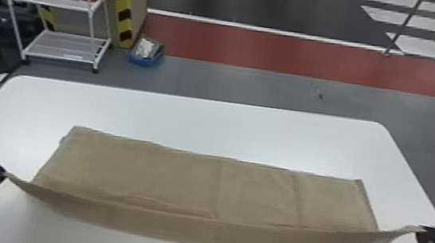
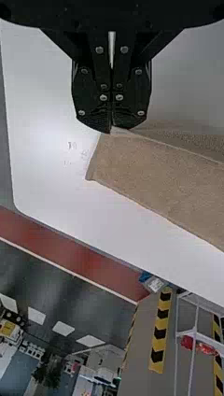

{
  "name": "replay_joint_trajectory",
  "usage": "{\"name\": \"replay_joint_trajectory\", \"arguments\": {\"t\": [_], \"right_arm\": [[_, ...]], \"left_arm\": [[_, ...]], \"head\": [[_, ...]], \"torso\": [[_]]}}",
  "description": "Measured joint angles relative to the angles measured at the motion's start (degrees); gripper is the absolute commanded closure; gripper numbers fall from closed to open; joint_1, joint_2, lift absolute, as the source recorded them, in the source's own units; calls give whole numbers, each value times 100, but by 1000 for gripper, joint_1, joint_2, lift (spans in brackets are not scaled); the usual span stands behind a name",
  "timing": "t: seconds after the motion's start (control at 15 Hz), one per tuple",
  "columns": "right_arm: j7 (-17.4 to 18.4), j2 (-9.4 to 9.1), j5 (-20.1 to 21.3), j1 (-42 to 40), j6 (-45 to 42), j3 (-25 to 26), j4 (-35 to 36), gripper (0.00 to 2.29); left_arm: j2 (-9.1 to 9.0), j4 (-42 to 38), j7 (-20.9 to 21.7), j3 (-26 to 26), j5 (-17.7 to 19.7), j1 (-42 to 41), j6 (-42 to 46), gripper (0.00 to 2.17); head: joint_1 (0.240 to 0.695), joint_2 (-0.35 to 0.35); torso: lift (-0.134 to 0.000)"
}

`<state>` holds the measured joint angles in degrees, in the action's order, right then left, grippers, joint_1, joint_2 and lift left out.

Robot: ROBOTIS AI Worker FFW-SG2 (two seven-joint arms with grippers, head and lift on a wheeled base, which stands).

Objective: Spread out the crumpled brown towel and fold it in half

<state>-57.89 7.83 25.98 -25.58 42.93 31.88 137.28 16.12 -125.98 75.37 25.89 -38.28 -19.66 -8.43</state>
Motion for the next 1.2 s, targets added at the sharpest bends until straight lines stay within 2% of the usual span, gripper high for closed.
{"name": "replay_joint_trajectory", "arguments": {"t": [0.2, 0.33, 0.6, 0.93, 1.2], "right_arm": [[-123, 314, 257, 801, 753, -164, -556, 1146], [-156, 383, 429, 1124, 994, -306, -827, 1146], [-192, 454, 708, 1578, 1271, -575, -1289, 1146], [-197, 528, 982, 2047, 1360, -719, -1769, 1146], [-223, 597, 1360, 2687, 1685, -1141, -2256, 1146]], "left_arm": [[59, 374, 146, -603, -678, 903, -289, 1497], [118, 781, 312, -1085, -1022, 1510, -467, 1497], [129, 2131, 539, -1940, -1608, 2772, -590, 1497], [150, 3494, 468, -2260, -1967, 3719, -480, 1497], [255, 4226, 361, -2362, -2067, 4106, -273, 1497]], "head": [[695, -132], [695, -153], [695, -166], [695, -152], [695, -122]], "torso": [[-125], [-125], [-125], [-125], [-125]]}}
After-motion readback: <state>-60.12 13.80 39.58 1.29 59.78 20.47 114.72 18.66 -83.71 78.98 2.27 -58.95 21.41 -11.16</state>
